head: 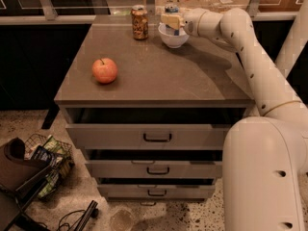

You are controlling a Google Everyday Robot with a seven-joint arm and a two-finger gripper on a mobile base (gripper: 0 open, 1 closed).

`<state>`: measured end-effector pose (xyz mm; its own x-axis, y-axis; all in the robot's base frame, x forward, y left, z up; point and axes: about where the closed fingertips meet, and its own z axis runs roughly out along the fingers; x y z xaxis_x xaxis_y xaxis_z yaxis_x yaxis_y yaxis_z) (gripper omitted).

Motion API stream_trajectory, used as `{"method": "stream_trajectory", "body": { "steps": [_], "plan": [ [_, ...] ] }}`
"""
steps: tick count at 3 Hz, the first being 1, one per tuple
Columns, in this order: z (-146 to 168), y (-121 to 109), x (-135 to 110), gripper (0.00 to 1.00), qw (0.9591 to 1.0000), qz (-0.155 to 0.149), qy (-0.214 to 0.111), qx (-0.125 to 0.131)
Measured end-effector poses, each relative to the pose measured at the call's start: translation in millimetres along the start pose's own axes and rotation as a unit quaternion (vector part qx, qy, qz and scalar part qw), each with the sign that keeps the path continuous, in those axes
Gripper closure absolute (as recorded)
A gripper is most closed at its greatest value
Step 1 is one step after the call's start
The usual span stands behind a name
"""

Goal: Pick redbull can from white bowl and place on counter

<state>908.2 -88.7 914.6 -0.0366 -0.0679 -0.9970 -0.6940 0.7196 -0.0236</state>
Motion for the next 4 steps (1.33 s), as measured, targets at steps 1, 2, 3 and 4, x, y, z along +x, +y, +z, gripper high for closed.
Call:
{"method": "stream_trajectory", "body": {
  "steps": [1, 2, 3, 4],
  "plan": [
    [2.7, 2.2, 0.9, 0.85, 1.0, 0.001, 0.0, -0.002],
    [5.5, 4.6, 1.8, 1.0, 1.0, 0.001, 0.001, -0.004],
    [5.5, 4.6, 1.8, 1.0, 1.0, 0.001, 0.001, -0.004],
    [3.1, 7.2, -4.4, 1.0, 0.9999, -0.007, 0.01, -0.004]
  ]
}}
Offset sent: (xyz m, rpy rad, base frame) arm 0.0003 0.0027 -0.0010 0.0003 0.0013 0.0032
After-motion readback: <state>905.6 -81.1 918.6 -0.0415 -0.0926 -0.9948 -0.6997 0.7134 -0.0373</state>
